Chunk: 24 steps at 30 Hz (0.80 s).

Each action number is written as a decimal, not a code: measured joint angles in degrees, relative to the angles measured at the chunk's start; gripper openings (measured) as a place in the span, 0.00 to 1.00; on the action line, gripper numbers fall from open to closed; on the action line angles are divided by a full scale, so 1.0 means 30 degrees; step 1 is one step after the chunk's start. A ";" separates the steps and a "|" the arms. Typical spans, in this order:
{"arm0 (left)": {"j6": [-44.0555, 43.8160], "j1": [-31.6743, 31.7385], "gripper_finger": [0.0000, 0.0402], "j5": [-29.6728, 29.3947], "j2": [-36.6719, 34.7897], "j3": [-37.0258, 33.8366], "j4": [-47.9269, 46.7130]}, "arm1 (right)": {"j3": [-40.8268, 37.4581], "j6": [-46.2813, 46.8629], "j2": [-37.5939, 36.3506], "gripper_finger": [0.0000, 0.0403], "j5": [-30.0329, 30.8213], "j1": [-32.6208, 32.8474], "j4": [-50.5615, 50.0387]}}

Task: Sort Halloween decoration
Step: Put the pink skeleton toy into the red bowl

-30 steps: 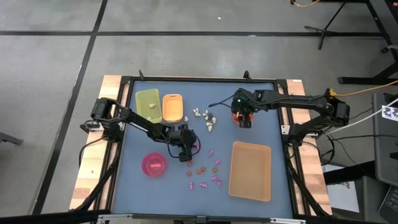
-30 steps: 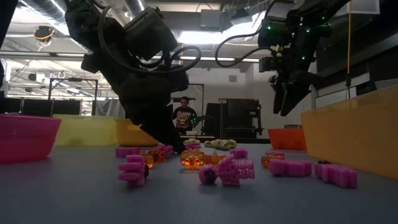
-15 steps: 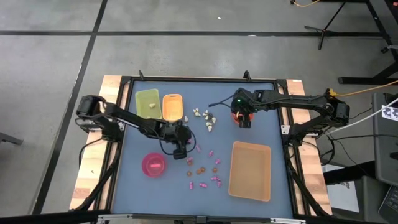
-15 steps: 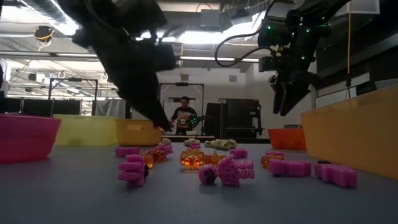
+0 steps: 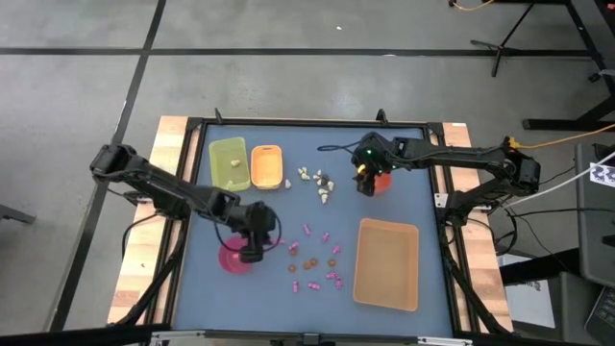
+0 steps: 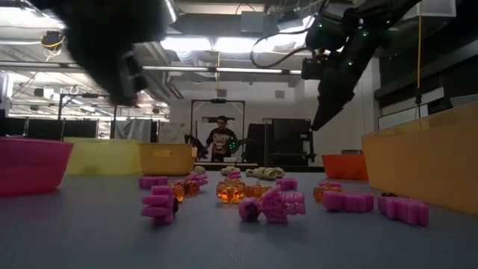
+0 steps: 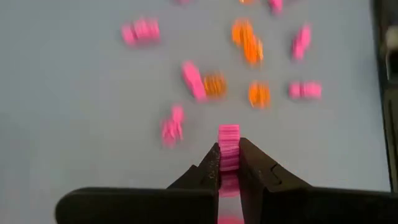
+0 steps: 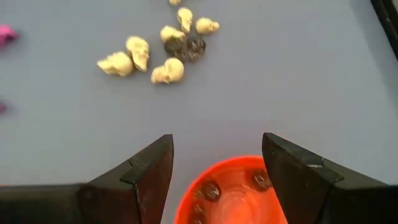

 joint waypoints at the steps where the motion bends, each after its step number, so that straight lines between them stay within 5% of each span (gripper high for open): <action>1: -0.0310 -0.0396 0.03 0.0012 -0.0041 -0.0007 -0.0633 | 0.0000 0.0348 0.0000 0.60 -0.0288 0.0000 0.0252; 9: -0.1969 -0.3133 0.03 0.0060 -0.0071 -0.0007 -0.3300 | 0.0000 0.2591 0.0000 0.60 -0.4084 0.0499 0.2615; 18: -0.2540 -0.4911 0.05 -0.0273 -0.0048 -0.0007 -0.5363 | 0.0000 0.2665 0.0000 0.60 -0.3677 0.4566 0.7258; 24: -0.2926 -0.5371 0.12 -0.1316 -0.0039 -0.0007 -0.5973 | 0.0001 0.2671 0.0000 0.60 -0.1555 0.7620 0.8079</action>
